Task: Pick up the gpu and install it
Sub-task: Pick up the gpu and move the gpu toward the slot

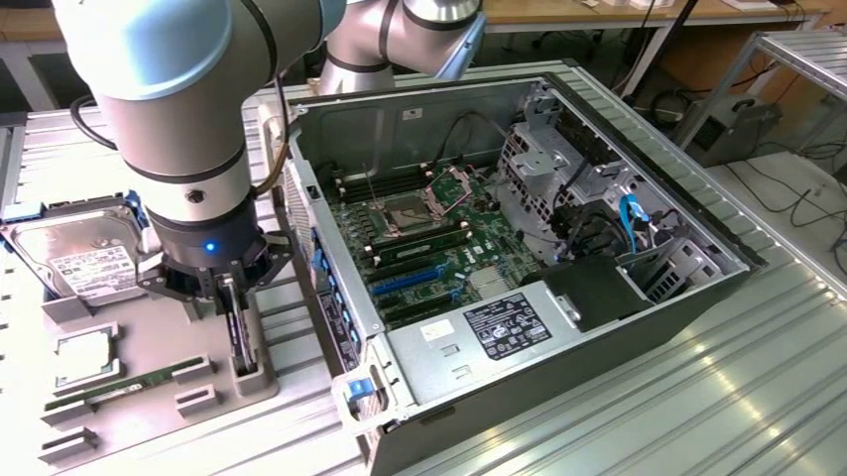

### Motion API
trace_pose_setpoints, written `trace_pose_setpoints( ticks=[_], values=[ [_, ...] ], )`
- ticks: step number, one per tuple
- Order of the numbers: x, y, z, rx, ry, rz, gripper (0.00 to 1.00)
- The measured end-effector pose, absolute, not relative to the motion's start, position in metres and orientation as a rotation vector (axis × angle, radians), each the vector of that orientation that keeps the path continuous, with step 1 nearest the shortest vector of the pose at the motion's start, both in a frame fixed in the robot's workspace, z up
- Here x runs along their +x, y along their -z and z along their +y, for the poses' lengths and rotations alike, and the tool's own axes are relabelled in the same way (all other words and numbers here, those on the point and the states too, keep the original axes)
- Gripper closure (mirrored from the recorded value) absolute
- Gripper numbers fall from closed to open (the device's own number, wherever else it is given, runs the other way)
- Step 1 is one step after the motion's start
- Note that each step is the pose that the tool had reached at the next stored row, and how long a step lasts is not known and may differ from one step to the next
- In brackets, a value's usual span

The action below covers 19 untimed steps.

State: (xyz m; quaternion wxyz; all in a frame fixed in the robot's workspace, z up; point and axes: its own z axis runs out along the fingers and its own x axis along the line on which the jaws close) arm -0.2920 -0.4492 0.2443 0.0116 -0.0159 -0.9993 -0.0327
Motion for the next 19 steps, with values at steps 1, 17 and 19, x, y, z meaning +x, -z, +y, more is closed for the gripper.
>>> trace_pose_setpoints(
  ticks=[1, 17, 19],
  values=[
    [-0.292, -0.244, -0.449, -0.041, 0.102, -3.116, 0.74],
    [-0.292, -0.288, -0.449, -0.01, 0.102, -3.116, 0.74],
    [-0.291, -0.299, -0.449, -0.01, 0.102, -3.116, 0.74]
  ],
)
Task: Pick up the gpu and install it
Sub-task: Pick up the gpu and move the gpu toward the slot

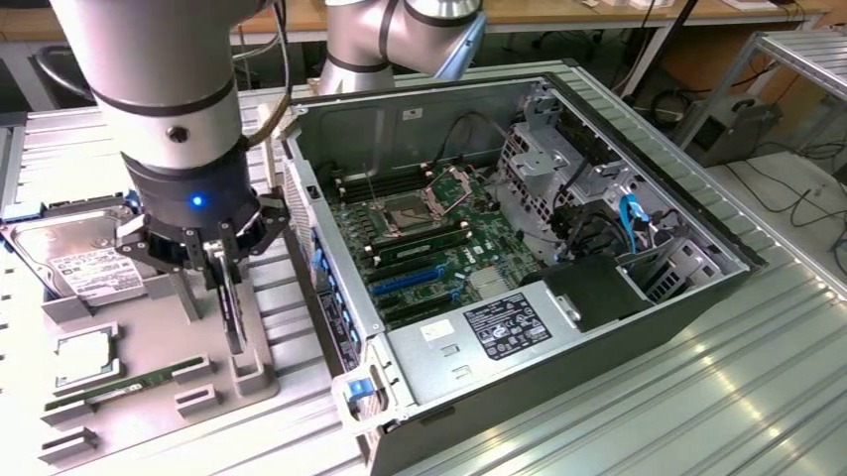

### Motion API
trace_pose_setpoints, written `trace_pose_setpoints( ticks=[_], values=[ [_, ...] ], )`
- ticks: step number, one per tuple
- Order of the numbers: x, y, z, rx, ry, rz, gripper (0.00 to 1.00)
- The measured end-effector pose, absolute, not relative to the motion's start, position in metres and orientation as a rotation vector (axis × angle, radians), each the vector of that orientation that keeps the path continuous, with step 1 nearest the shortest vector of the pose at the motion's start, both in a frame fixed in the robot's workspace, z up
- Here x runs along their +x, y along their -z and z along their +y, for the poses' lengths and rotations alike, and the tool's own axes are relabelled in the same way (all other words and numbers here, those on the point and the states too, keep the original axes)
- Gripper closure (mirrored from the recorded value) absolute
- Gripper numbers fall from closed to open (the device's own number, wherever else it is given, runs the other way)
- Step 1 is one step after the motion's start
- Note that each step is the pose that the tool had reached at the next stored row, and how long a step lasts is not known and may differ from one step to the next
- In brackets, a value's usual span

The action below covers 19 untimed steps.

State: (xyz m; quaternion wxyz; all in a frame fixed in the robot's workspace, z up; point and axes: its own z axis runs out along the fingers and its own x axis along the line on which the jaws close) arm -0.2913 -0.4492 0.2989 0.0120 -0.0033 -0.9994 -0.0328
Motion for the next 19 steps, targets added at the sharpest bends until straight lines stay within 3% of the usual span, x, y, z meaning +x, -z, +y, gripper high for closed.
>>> trace_pose_setpoints(
  ticks=[19],
  values=[
    [-0.245, -0.401, -0.464, -0.01, 0.112, -3.112, 0.74]
  ],
)
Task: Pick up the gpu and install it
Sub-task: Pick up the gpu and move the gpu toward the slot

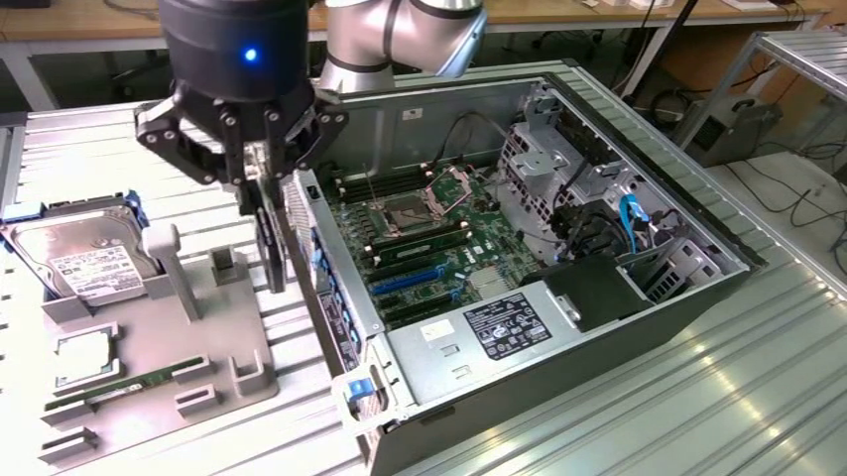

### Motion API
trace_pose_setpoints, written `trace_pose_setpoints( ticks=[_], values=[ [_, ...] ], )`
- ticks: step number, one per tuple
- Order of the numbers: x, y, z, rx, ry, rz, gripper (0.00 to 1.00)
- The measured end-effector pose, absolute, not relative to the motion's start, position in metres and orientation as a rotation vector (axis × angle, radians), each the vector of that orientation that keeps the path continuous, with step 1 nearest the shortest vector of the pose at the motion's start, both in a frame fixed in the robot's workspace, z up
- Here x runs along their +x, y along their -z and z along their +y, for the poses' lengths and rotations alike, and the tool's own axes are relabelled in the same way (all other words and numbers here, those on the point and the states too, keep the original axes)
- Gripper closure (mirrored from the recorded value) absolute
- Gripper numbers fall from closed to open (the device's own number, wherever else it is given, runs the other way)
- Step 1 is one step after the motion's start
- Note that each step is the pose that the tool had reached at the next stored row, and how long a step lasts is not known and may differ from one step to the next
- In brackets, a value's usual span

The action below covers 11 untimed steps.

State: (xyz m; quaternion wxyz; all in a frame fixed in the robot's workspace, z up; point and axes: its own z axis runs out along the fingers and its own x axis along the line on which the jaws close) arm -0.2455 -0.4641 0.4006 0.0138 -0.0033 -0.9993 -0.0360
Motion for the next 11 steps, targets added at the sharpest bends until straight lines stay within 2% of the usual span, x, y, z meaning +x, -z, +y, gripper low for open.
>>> trace_pose_setpoints(
  ticks=[6, 11],
  values=[
    [-0.207, -0.44, -0.475, -0.011, 0.117, -3.104, 0.74],
    [-0.175, -0.447, -0.478, -0.011, 0.117, -3.099, 0.74]
  ],
)
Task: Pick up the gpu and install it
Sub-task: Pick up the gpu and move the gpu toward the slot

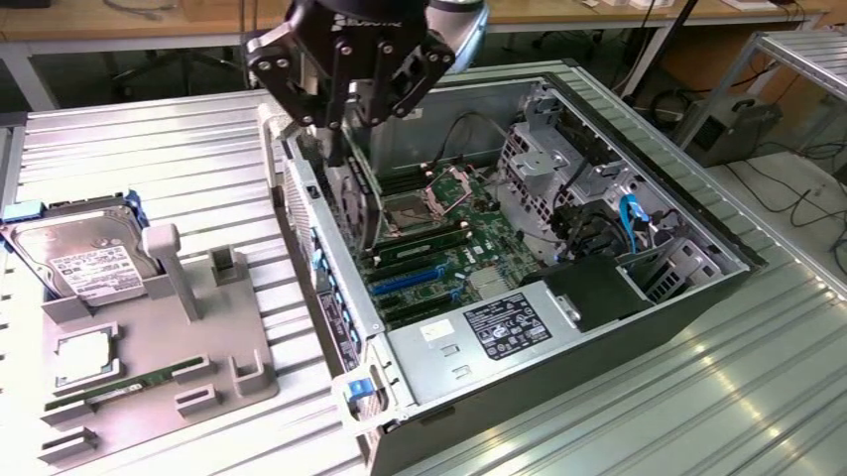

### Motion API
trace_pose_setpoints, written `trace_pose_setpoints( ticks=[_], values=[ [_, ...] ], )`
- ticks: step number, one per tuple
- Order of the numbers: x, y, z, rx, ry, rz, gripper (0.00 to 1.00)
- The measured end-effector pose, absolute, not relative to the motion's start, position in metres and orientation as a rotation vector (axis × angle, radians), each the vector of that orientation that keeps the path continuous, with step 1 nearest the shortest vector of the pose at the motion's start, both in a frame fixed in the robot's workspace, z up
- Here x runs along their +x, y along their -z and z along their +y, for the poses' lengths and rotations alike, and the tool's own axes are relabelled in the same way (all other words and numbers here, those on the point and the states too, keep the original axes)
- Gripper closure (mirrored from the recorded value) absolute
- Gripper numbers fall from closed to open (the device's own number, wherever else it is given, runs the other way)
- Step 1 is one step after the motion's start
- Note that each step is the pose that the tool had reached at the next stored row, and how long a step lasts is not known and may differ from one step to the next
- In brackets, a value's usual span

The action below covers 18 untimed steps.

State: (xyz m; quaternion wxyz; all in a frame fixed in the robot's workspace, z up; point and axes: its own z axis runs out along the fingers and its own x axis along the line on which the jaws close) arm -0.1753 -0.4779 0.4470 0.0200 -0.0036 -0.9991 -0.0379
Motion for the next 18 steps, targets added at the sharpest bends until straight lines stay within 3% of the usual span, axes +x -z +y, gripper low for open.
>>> trace_pose_setpoints(
  ticks=[18],
  values=[
    [-0.088, -0.431, -0.478, -0.012, 0.118, -3.09, 0.74]
  ],
)
